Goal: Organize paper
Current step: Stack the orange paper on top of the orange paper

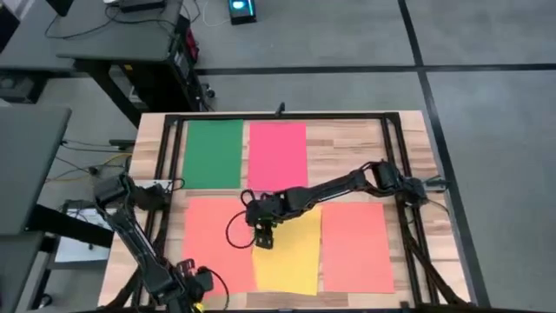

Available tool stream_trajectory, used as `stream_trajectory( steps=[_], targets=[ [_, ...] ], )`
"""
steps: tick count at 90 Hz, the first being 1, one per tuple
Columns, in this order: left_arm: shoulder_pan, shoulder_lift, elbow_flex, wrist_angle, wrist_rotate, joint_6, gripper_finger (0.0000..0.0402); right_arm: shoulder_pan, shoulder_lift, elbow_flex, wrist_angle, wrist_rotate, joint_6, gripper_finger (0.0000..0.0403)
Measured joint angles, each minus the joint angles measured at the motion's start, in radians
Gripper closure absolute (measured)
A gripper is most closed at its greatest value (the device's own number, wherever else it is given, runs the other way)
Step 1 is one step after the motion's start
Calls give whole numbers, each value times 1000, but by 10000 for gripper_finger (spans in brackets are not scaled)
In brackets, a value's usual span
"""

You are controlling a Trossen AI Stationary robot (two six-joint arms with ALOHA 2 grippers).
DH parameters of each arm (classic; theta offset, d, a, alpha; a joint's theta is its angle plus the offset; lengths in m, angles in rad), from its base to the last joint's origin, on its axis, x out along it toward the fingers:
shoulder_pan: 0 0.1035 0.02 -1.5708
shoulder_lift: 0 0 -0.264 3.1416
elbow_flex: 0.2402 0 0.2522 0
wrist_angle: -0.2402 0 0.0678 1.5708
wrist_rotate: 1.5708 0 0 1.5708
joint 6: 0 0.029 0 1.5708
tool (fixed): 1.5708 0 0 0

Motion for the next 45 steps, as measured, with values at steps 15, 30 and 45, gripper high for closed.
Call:
stream_trajectory(
  steps=[15,30,45],
  targets=[
    [-3,76,113,-26,1,69,402,47,0,-1,-65,43,-61,342],
    [-3,95,114,-39,3,46,402,62,0,-1,-20,44,-65,392],
    [-12,99,103,-53,21,22,402,60,0,-1,-1,46,-61,401]
  ],
)
